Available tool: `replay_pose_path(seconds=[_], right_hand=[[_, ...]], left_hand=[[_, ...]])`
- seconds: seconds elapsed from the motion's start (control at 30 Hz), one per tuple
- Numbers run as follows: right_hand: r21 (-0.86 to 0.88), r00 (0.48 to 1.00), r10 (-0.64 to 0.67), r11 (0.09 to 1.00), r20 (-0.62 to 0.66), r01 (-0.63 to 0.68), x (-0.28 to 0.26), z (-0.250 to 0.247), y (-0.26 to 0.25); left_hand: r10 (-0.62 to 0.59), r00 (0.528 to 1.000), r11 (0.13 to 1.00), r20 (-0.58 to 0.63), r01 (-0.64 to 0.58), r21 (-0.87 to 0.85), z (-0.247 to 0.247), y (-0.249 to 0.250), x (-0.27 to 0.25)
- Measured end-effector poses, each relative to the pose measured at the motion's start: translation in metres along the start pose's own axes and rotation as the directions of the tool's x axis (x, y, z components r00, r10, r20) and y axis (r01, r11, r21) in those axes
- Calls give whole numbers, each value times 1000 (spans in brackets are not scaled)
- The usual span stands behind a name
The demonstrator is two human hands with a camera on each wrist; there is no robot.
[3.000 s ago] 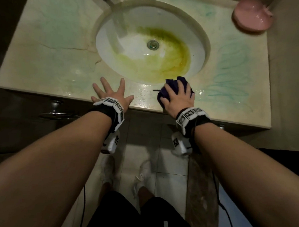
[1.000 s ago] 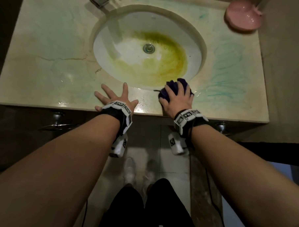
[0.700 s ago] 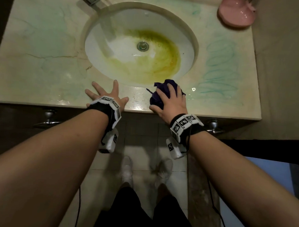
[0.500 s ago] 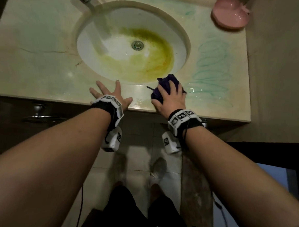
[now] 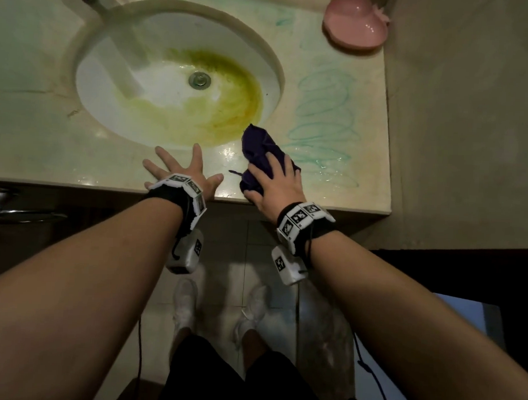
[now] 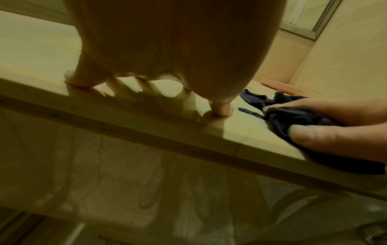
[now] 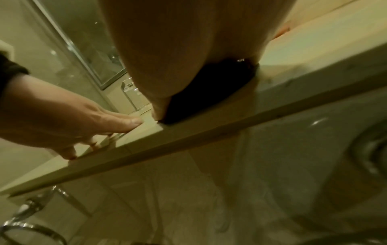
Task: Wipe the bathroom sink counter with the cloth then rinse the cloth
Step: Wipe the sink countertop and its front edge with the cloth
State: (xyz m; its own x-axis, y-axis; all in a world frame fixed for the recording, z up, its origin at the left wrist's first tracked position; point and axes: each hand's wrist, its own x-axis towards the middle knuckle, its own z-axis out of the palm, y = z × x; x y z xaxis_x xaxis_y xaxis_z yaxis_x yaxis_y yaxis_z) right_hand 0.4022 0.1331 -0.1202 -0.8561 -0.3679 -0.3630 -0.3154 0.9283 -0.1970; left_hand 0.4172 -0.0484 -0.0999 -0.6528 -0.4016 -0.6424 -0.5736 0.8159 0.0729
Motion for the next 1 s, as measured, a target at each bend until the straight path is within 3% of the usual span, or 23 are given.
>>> replay_pose_path(seconds=[0.17, 0.3, 0.53, 0.77, 1.0], right_hand=[[1, 996, 58, 998, -61, -58, -9, -5, 36], [49, 986, 164, 985, 8, -165, 8, -10, 13], [-18, 998, 56, 998, 8, -56, -28, -1, 28], [106, 962, 271, 956, 39, -273, 5, -8, -2], [42, 989, 147, 988, -34, -145, -23, 0, 15]], left_hand=[[2, 1000, 1000, -3, -2, 4, 0, -3, 0], [9, 1000, 1000, -3, -9, 11, 2, -2, 1], [18, 1000, 1000, 8, -18, 15, 1, -3, -3], [26, 999, 1000, 20, -26, 15, 0, -3, -4], [20, 999, 1000, 39, -21, 23, -3, 0, -5]])
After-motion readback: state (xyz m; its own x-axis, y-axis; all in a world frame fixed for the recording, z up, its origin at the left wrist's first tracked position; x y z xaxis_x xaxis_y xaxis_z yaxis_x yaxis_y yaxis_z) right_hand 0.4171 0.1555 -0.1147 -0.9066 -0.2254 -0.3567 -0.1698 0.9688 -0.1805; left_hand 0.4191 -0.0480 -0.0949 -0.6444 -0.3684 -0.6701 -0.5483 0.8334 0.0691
